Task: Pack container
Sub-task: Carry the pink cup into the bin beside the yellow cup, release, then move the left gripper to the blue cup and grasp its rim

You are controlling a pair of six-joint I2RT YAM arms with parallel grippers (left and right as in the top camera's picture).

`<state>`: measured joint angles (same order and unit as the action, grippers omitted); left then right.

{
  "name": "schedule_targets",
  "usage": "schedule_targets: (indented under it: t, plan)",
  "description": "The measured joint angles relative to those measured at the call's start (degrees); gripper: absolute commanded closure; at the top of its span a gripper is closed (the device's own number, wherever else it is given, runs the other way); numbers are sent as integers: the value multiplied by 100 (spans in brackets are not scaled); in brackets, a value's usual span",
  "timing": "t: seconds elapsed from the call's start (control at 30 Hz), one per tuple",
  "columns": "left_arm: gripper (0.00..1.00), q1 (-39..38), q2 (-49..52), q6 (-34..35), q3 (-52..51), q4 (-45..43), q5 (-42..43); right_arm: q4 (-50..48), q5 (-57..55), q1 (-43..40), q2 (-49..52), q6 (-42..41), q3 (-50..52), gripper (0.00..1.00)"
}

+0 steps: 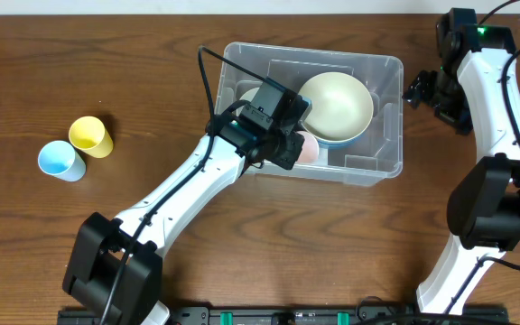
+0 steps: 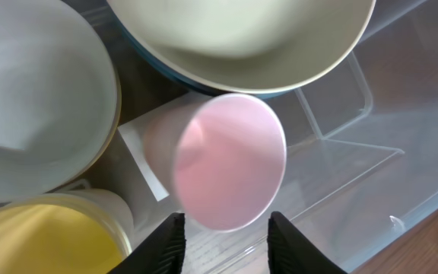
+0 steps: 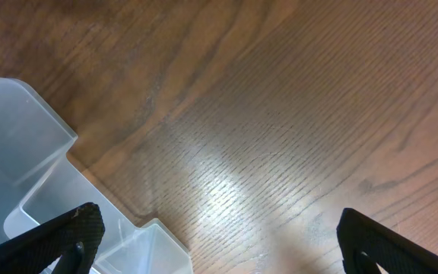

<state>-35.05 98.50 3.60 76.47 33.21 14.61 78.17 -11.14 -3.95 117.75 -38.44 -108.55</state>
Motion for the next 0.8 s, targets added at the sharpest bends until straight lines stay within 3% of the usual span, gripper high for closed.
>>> schedule_targets:
  t: [0.17, 0.33, 0.6, 0.73, 0.8]
  plan:
    - [52, 22, -7, 7, 66, 26, 0, 0, 0, 0, 0, 0, 0, 1]
    - [35, 269, -415, 22, 345, 107, -146, 0, -2, 0, 0, 0, 0, 1]
    - [30, 1239, -1899, 372, 529, 905, -1631, 0, 0, 0, 0, 0, 0, 1]
    - [4, 2015, -2245, 1086, 540, 1510, -2594, -2, -2, 0, 0, 0, 0, 1]
    - [2, 2463, -2291, 1521, 540, 1792, -2885, 2, 0, 0, 0, 0, 0, 1]
